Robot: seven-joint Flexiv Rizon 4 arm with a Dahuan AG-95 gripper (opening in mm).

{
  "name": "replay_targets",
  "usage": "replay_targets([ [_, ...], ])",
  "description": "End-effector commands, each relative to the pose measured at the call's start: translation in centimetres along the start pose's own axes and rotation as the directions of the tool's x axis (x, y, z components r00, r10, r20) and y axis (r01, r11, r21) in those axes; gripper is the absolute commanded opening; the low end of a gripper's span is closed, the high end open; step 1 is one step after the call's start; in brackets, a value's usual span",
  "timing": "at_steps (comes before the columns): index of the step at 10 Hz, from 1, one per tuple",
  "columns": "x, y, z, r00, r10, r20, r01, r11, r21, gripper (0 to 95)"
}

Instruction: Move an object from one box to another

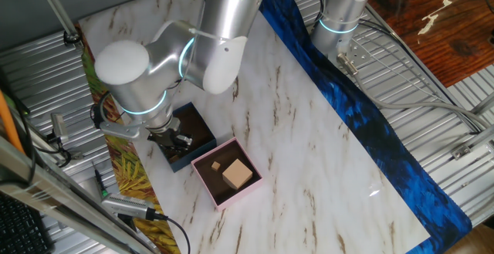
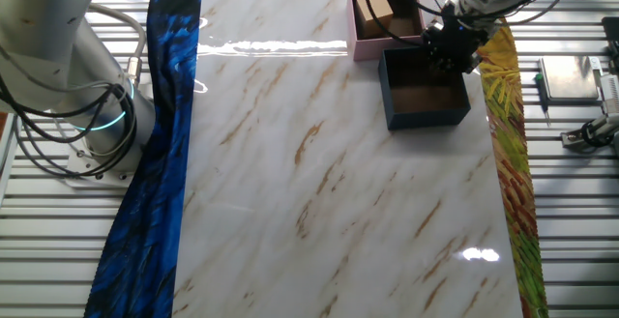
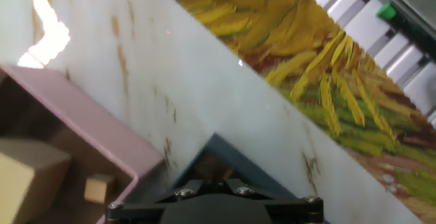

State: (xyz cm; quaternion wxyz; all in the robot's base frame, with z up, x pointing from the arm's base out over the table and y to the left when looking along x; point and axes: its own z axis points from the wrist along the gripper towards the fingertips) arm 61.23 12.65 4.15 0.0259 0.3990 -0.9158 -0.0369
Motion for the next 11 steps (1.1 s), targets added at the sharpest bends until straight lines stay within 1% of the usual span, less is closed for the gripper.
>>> replay_targets([
  [1, -0.08, -0.01, 0.01, 1.000, -0.002, 0.001, 0.002, 1.000, -0.005, 0.0],
  [3, -0.08, -0.01, 0.01, 1.000, 0.009, -0.010, -0.009, 1.000, -0.012, 0.0],
  [4, -0.08, -0.01, 0.01, 1.000, 0.010, -0.027, -0.011, 1.000, -0.011, 0.0],
  [7, -0.08, -0.01, 0.01, 0.999, 0.011, -0.034, -0.011, 1.000, -0.022, 0.0],
  [9, -0.08, -0.01, 0.01, 0.999, 0.005, -0.040, -0.006, 1.000, -0.014, 0.0],
  [11, -0.08, -0.01, 0.01, 0.999, 0.010, -0.043, -0.011, 1.000, -0.014, 0.0],
])
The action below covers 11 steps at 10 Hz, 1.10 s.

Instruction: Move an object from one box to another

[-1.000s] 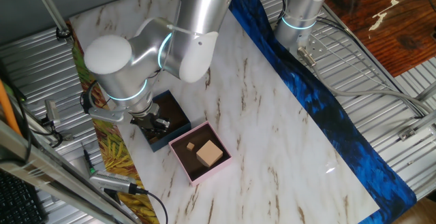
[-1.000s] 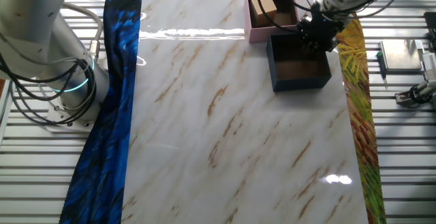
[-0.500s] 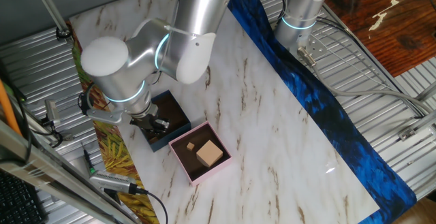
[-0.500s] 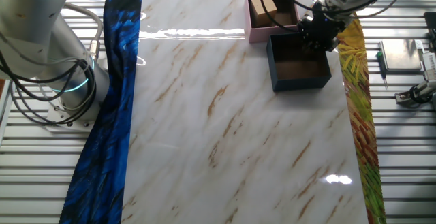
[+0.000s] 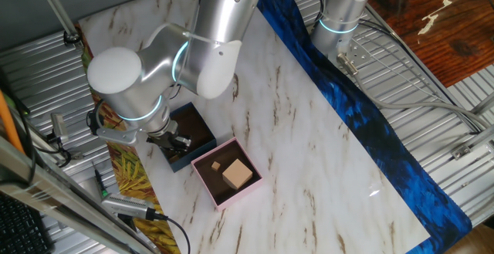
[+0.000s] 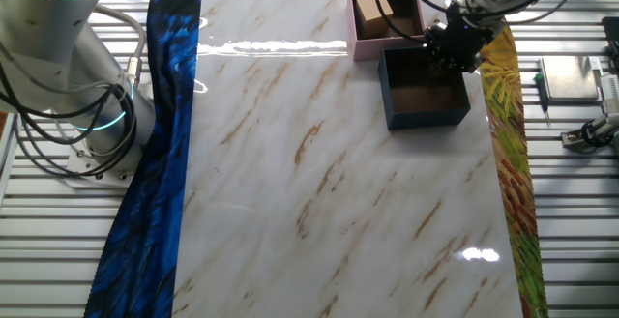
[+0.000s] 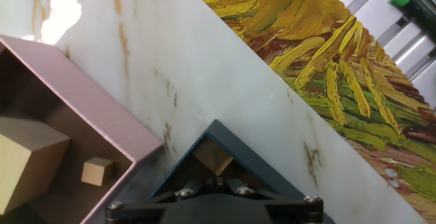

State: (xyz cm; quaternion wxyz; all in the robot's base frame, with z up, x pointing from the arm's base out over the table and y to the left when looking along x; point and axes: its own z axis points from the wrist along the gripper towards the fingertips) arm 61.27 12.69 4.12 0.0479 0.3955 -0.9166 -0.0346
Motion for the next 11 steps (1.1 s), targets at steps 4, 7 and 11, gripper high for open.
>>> replay_targets([
  [4, -0.03, -0.01, -0.02, 1.000, 0.006, 0.001, -0.006, 1.000, -0.002, 0.0],
  [7, -0.03, -0.01, -0.02, 1.000, 0.008, 0.003, -0.008, 1.000, -0.002, 0.0],
  [11, -0.03, -0.01, -0.02, 1.000, 0.001, 0.010, -0.001, 1.000, 0.004, 0.0],
])
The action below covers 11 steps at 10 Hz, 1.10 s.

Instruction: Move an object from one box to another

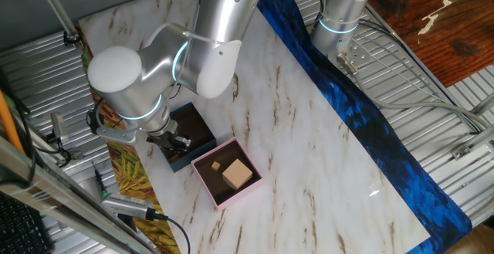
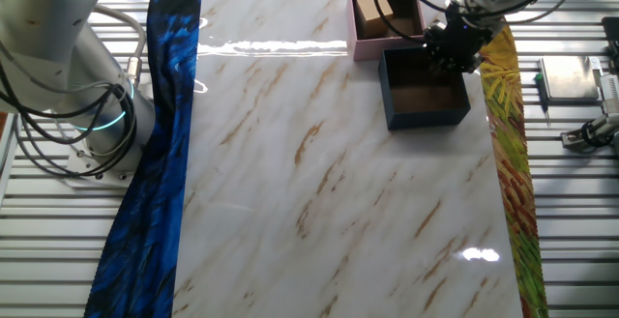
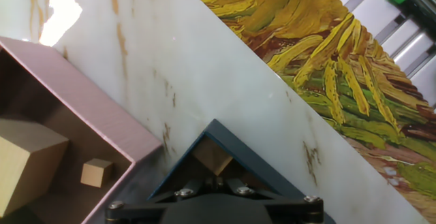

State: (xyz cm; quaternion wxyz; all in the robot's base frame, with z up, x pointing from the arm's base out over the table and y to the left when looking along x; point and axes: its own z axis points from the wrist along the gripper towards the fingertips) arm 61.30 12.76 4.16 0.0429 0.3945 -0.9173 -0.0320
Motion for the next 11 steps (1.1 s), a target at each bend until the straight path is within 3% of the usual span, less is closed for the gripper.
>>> replay_targets([
  [1, 0.04, -0.03, 0.02, 1.000, -0.003, 0.002, 0.003, 1.000, -0.004, 0.0],
  [8, 0.04, -0.03, 0.02, 1.000, -0.015, -0.005, 0.014, 1.000, -0.003, 0.0],
  [11, 0.04, -0.03, 0.02, 1.000, -0.019, 0.012, 0.019, 1.000, 0.014, 0.0],
])
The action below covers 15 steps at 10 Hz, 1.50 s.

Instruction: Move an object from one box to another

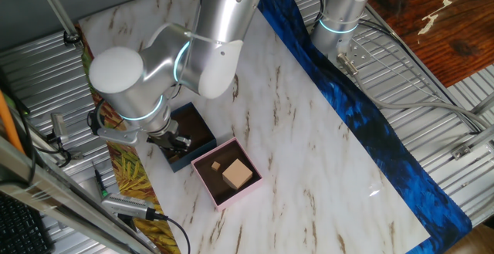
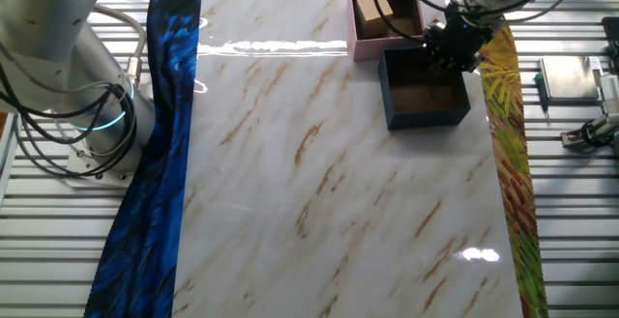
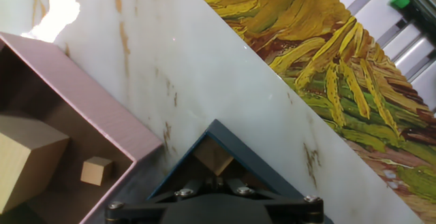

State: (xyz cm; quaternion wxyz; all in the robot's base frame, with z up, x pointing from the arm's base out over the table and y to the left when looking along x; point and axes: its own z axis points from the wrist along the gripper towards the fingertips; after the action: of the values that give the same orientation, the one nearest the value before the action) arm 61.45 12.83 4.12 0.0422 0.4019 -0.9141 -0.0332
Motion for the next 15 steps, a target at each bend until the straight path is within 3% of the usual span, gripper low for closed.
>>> replay_targets([
  [1, 0.20, 0.03, -0.01, 1.000, -0.003, 0.017, 0.003, 1.000, 0.025, 0.0],
  [4, 0.20, 0.03, -0.01, 1.000, 0.005, 0.011, -0.005, 0.999, 0.043, 0.0],
  [12, 0.20, 0.03, -0.01, 0.997, 0.022, 0.073, -0.028, 0.995, 0.091, 0.0],
  [15, 0.20, 0.03, -0.01, 0.996, 0.035, 0.078, -0.042, 0.995, 0.085, 0.0],
])
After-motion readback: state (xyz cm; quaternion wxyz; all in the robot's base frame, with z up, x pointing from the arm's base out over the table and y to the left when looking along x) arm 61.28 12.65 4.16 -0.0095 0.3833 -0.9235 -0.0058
